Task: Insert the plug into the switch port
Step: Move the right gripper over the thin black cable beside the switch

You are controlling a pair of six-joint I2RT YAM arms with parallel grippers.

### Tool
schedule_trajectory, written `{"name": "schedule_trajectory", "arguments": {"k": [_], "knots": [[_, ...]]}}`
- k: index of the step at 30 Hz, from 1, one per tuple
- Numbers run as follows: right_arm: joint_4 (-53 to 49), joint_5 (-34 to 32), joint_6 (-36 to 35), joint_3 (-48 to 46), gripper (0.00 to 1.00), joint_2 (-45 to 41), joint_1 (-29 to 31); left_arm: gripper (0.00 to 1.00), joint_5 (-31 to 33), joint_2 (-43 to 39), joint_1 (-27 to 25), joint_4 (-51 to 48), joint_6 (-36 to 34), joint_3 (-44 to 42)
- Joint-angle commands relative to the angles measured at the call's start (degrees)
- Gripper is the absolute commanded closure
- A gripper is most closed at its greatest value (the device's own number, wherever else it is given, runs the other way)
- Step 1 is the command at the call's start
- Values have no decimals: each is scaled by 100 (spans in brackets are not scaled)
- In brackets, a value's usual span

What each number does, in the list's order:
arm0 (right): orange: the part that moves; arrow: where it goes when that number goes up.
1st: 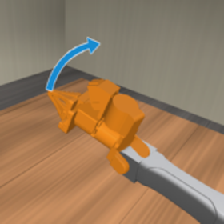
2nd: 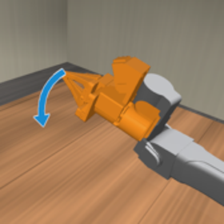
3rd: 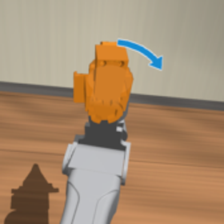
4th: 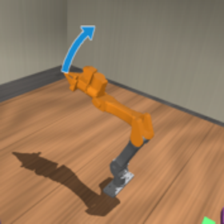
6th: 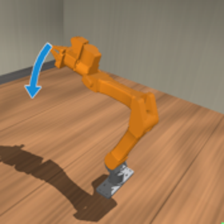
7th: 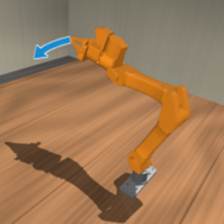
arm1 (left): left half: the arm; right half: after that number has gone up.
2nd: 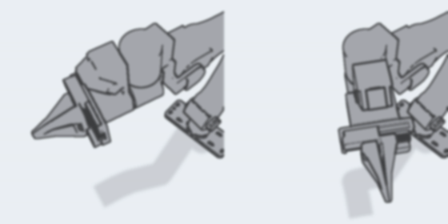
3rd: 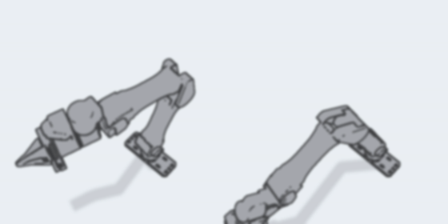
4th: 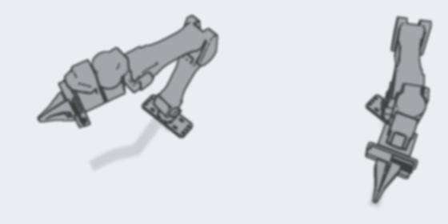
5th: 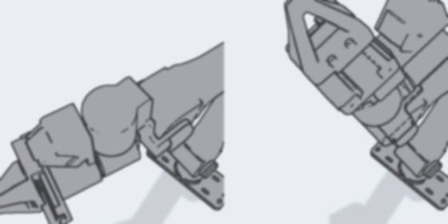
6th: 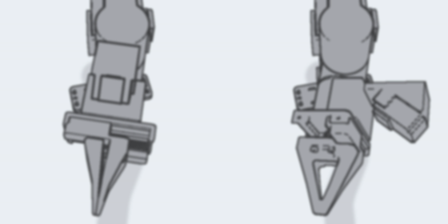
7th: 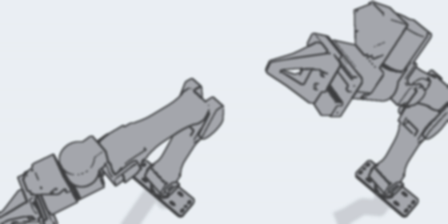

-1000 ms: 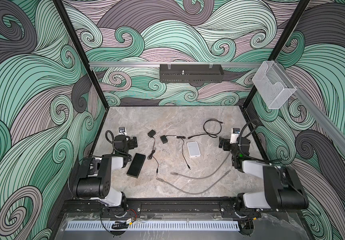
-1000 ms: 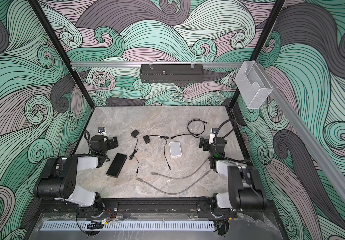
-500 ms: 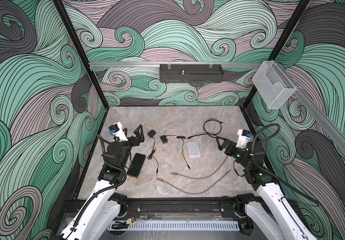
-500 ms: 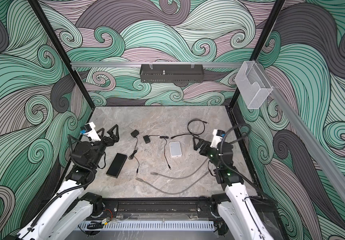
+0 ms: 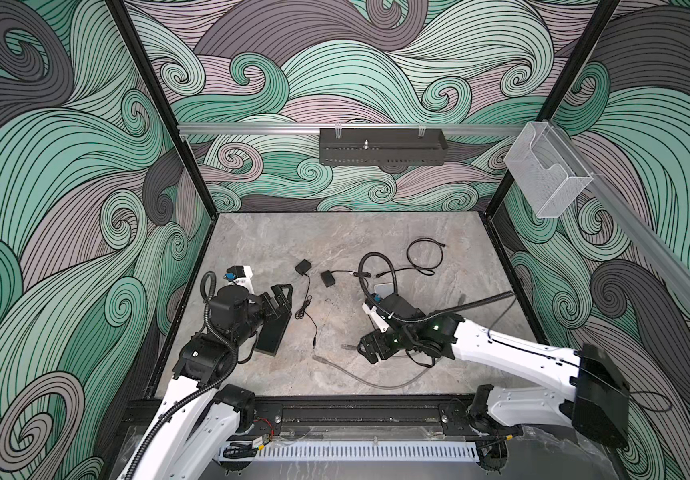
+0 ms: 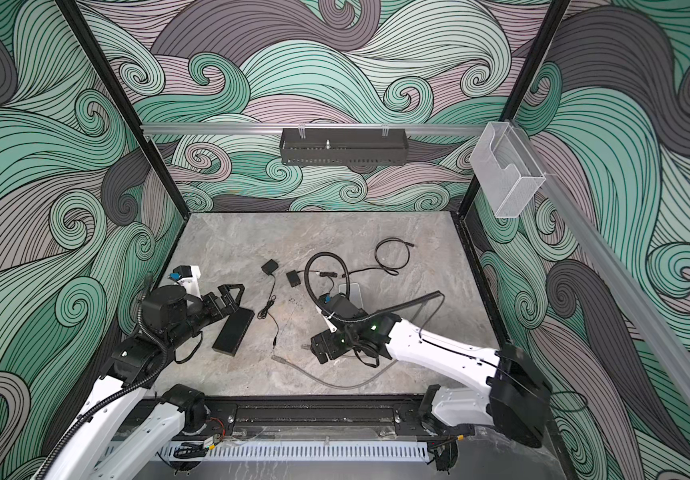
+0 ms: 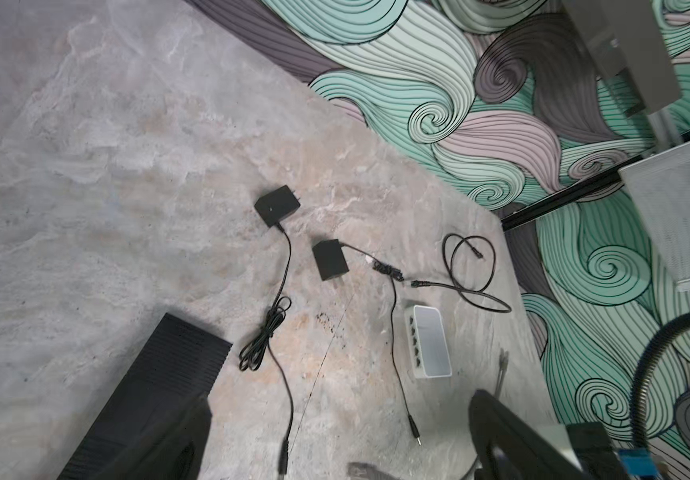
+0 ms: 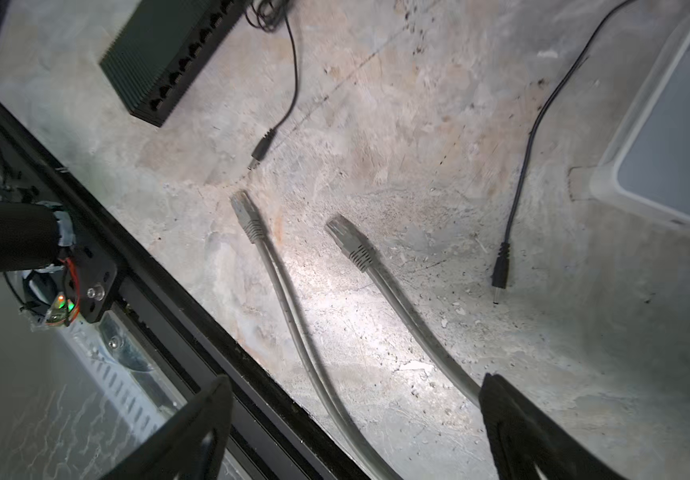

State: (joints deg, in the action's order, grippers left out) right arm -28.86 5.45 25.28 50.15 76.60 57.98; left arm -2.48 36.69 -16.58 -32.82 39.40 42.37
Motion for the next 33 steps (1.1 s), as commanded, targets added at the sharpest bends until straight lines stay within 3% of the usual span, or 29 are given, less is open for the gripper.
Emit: {"name": "schedule_trajectory", "arguments": {"k": [1,3,8,14,22,26,33], "knots": [[-206,-19,-110,730,18,584,150,1,-123,78,82,-1172,-67,319],[-427,-254,110,1166,27,1089,210,1,67,-15,126,-1420,76,291],[-603,-823,761,2190,20,2136,491,1,271,-571,237,-1672,340,218],[-925,-933,1245,3434,21,3441,636,1,524,-1358,238,-1697,11,291],[-1329,-1266,1794,4474,31,4526,668,1,570,-1616,141,-1723,-67,347],[-1361,-1329,1995,4675,44,4819,671,1,441,-1647,67,-1620,-148,322],[-1614,-1314,2060,5173,57,5295,689,1,360,-1733,25,-1563,-248,359]]}}
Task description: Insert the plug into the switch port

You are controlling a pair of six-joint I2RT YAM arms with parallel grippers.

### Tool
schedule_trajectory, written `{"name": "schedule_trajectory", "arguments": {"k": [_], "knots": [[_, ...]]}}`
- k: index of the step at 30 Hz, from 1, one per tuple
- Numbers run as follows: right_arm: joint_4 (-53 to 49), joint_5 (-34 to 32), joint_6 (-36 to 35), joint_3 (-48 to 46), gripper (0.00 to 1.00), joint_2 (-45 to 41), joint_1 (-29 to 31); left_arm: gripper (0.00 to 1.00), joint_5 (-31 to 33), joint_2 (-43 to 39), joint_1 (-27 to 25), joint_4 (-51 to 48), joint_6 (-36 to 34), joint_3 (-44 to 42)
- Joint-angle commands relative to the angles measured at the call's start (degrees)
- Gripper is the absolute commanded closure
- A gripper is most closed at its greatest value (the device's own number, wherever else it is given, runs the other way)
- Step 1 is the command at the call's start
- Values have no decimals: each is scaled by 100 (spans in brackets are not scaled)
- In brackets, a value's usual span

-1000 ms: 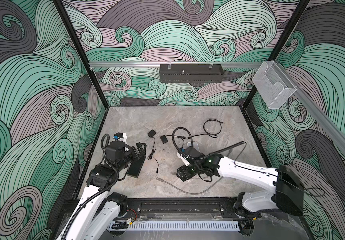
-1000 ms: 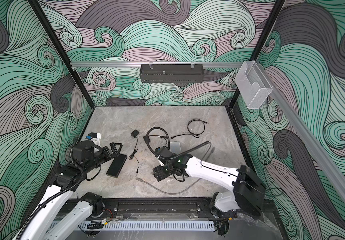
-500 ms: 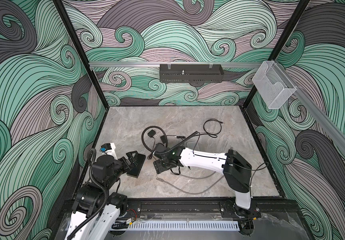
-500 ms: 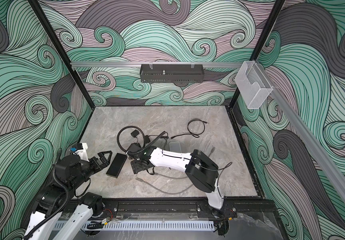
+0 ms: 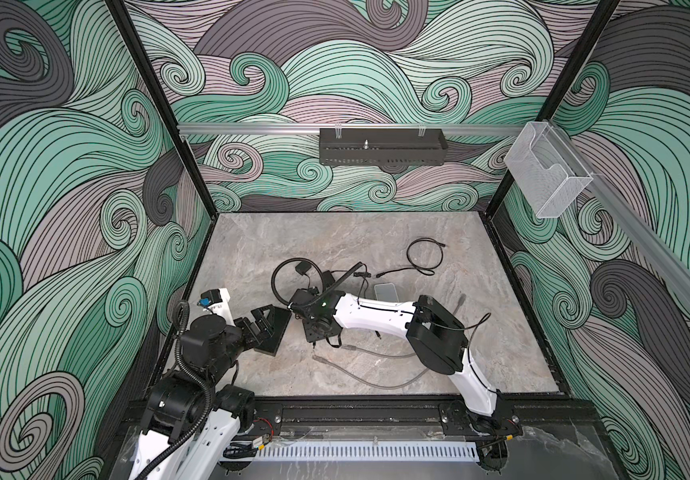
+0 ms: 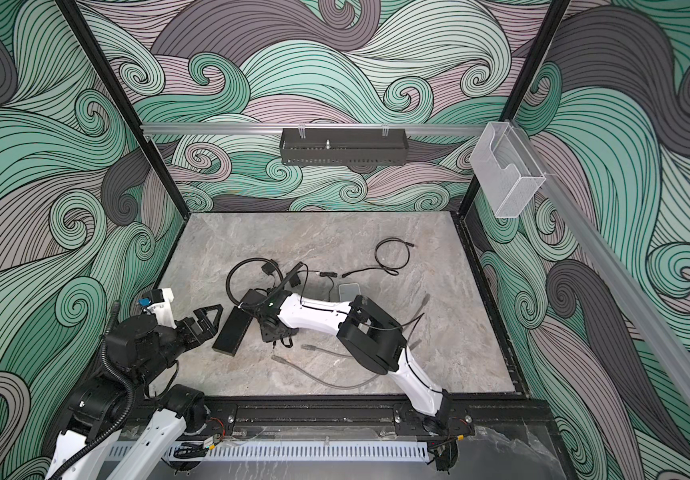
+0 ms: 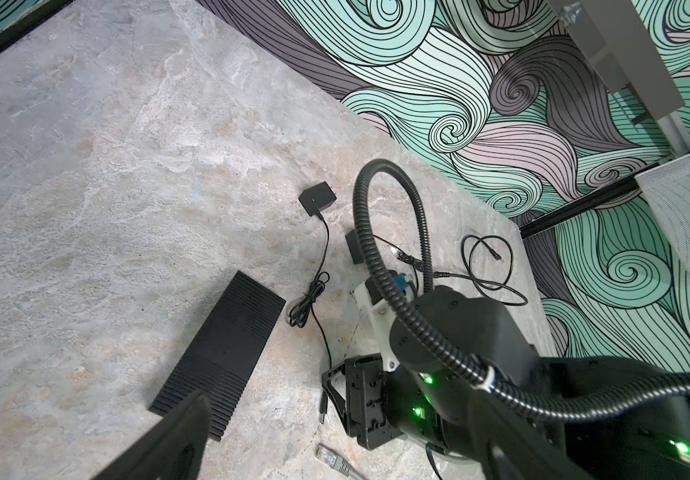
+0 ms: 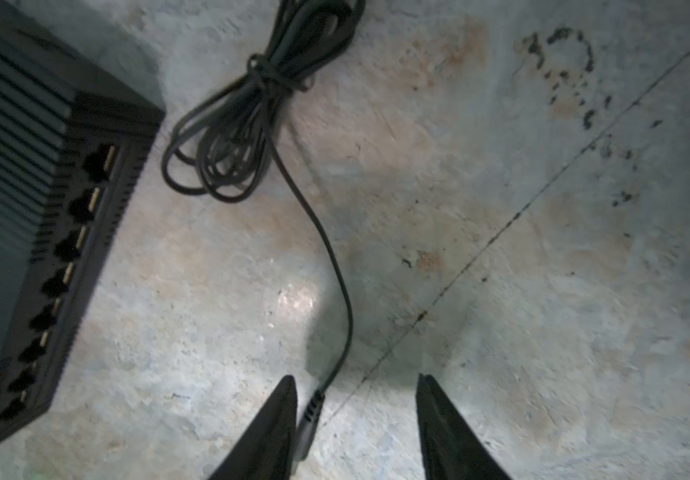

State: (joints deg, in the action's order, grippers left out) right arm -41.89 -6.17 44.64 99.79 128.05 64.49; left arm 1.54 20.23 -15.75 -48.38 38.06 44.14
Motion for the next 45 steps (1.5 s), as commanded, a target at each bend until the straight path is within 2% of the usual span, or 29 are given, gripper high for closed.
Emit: {"name": "schedule_trajectory", "arguments": {"k": [1,7,10,15,19,24,27,29,32,39,43,45], "knots": [[-362,-200,139,302,60,214,38,1,-57,-106,-85,17,-122,161],[-509,-573,291,582,67,403,12,1,8,-175,-371,-6,-124,173],[-546,-548,214,796,73,580,-41,1,102,-201,-546,-67,-115,204],[-759,-567,141,1140,91,842,-76,1,219,-168,-823,-197,-71,261],[-760,-604,113,1084,100,751,-161,2,312,-95,-972,-266,-63,314],[-751,-633,-138,752,100,303,-395,1,246,131,-1018,-478,-232,573],[-707,-521,-476,453,100,-96,-537,2,-291,311,-1014,-341,-611,628],[-509,-334,-780,115,100,-431,-608,2,-1174,447,-1002,-26,-1006,546],[-116,85,-1005,-531,100,-1024,-754,11,-2138,639,-1000,564,-1264,326],[890,1297,-1115,-2231,100,-2533,-1350,14,-2821,1114,-1009,1433,-1398,71],[1119,1543,-1201,-2895,100,-3185,-1492,20,-3218,1472,-1087,2585,-804,-492],[1149,1616,-1238,-3113,100,-3428,-1509,21,-3211,1622,-1257,3132,-516,-760]]}}
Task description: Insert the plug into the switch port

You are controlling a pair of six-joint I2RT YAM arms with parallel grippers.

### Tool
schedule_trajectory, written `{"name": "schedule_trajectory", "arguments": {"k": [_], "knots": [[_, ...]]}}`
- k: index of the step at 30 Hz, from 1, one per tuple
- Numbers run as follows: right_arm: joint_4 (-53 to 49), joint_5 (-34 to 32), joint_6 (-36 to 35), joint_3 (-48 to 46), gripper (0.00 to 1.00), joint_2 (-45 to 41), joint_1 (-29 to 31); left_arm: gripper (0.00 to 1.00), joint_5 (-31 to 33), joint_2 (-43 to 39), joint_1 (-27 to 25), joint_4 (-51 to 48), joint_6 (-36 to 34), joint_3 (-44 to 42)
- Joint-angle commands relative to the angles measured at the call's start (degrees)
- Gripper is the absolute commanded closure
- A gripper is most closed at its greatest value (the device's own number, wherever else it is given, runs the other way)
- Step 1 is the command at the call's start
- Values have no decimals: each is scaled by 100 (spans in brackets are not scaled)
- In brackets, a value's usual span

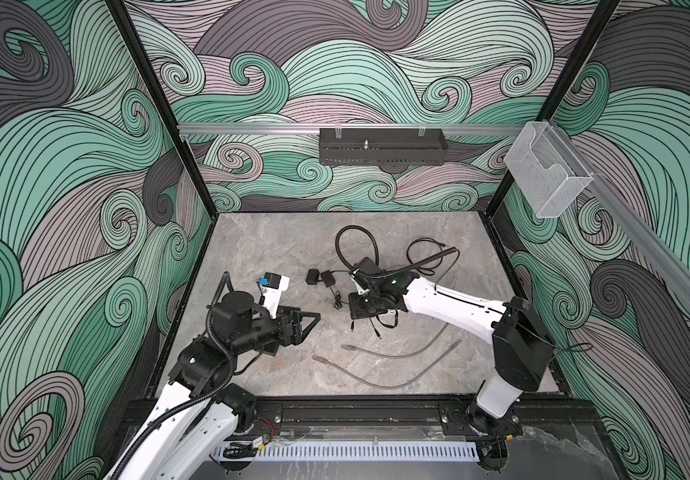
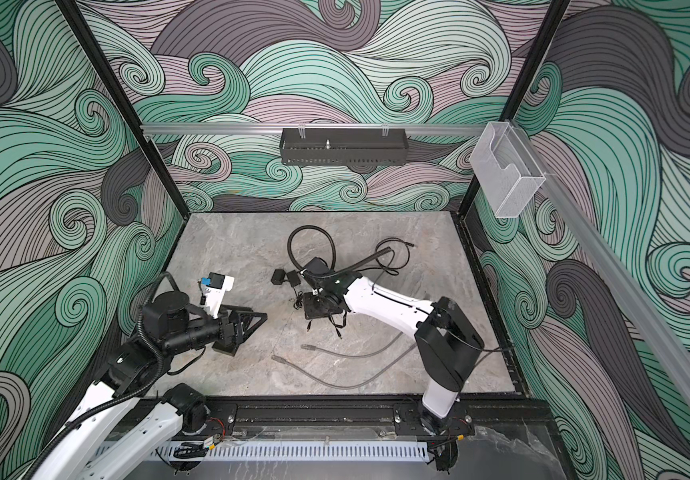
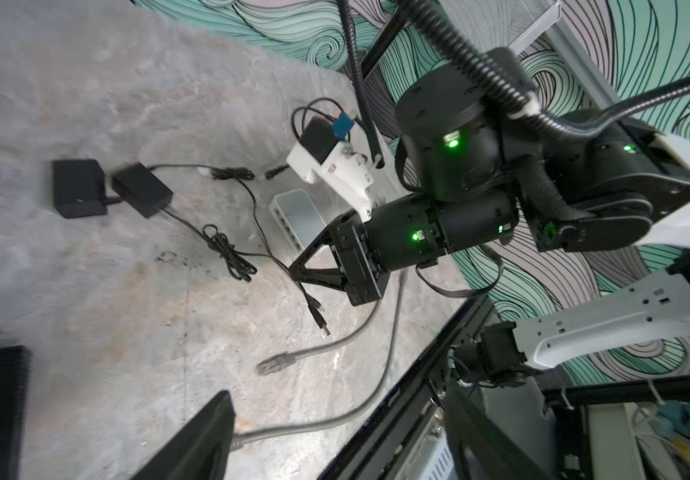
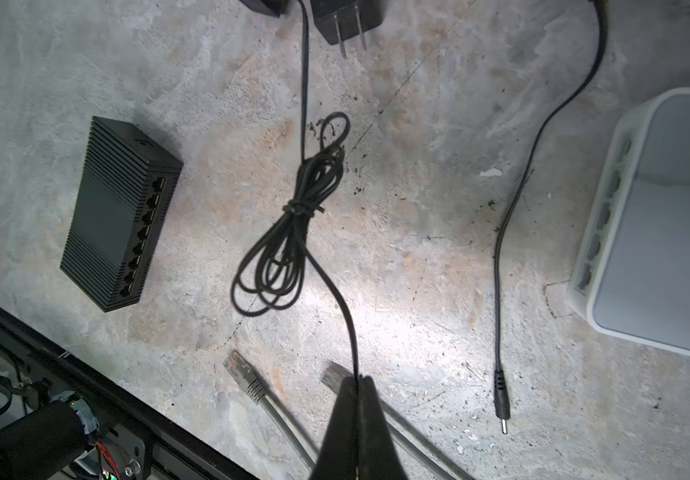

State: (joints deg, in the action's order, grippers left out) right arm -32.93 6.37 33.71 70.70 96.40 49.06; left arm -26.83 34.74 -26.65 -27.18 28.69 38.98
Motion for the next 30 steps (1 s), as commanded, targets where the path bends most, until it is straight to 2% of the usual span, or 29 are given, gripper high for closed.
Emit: {"name": "schedule_trajectory", "arguments": {"k": [1,7,10,13,17,22,26,30], "knots": [[319,406,-141,-338,100,-394,26,21,-323,250,-293,1179,500,-355],[854,618,-54,-985,100,-955,-21,22,297,811,-1263,1627,588,-658],[1185,620,-29,-1210,100,-1158,-20,30,311,1214,-1518,1868,655,-722],[1474,477,-29,-1366,100,-1332,-26,37,233,1623,-1639,2098,698,-722],[1952,460,33,-1650,100,-1582,-27,41,187,2037,-1799,2308,734,-639],[3083,365,218,-2357,100,-2142,-28,50,124,2364,-1874,2538,891,-583],[3531,170,216,-2723,100,-2506,-19,50,-68,2519,-1903,2858,1043,-602],[3984,-15,153,-3040,100,-2748,7,45,-427,2653,-1939,3285,1245,-588]]}}
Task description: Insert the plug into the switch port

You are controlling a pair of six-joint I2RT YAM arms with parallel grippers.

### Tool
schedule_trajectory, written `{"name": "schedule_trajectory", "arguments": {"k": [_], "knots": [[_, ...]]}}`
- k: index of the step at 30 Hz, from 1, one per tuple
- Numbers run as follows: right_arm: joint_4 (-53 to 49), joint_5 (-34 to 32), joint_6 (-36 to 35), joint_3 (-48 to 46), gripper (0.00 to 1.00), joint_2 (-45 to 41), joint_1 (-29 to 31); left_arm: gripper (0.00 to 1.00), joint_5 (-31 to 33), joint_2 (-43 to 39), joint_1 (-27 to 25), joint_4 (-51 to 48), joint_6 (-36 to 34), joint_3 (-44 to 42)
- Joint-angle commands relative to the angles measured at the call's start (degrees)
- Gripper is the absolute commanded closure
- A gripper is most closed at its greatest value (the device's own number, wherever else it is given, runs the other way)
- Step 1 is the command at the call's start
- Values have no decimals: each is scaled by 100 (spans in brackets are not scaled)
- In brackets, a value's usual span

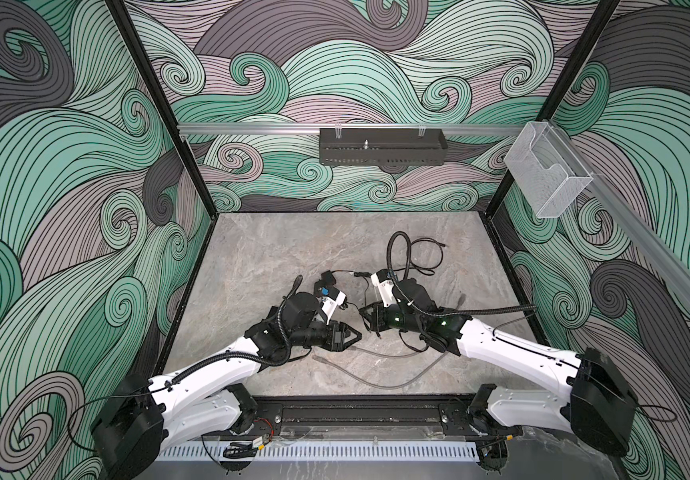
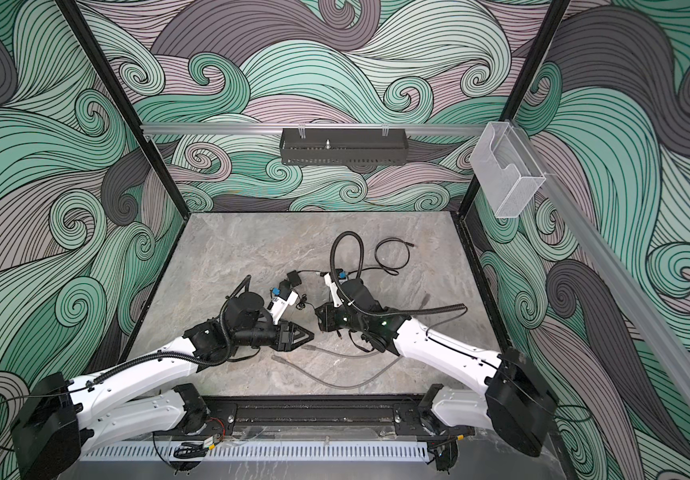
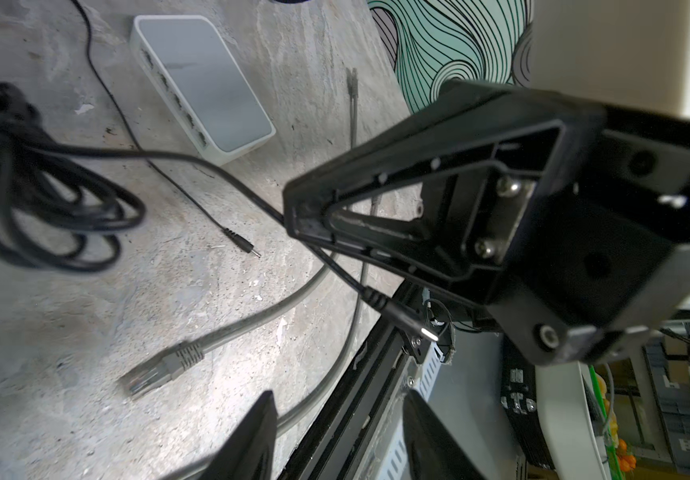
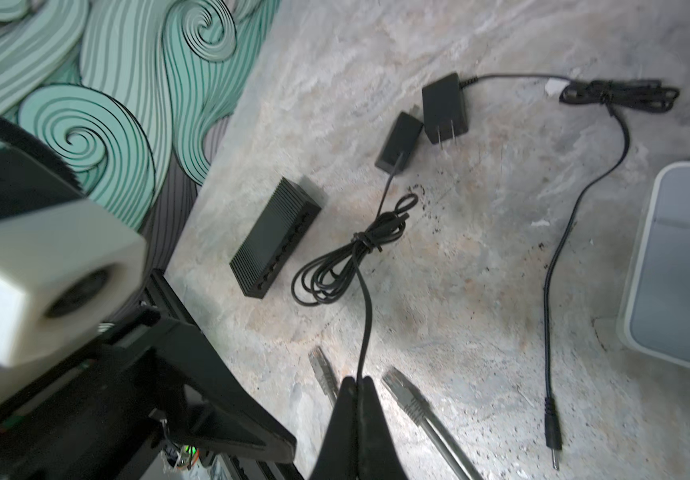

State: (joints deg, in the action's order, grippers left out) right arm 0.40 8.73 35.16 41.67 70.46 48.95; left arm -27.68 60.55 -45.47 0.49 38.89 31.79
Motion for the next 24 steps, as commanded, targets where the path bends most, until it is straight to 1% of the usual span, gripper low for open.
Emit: {"name": "schedule_trajectory", "arguments": {"k": [1,5,10,11,13,14,15,17,19,20,21,24], "knots": [[736,-282,16,-188,100,-179,18,42,-390,103,-65,575,277,153],[698,-270,47,-161,100,-42,27,38,-265,52,-74,531,364,124],[740,-179,151,-163,100,172,114,37,199,-59,-67,69,361,90],[662,-201,139,-131,100,200,115,37,276,-90,-63,-19,356,82],[191,-420,17,11,100,225,115,36,676,-258,-52,-415,376,81],[-76,-552,-87,118,91,258,115,36,911,-356,-40,-616,384,81],[-491,-633,-228,259,80,352,90,36,1146,-508,-25,-843,382,66],[-1294,-601,-563,570,68,672,71,35,1635,-808,33,-1224,410,10],[-2037,-424,-776,814,61,1034,71,35,2098,-1166,104,-1434,499,-162],[-2263,-313,-812,842,57,1156,71,35,2209,-1349,141,-1424,517,-269],[-2374,-200,-793,809,52,1261,71,35,2273,-1568,193,-1455,560,-383],[-2443,104,-687,585,43,1383,72,36,2316,-2095,351,-1592,678,-580]]}}
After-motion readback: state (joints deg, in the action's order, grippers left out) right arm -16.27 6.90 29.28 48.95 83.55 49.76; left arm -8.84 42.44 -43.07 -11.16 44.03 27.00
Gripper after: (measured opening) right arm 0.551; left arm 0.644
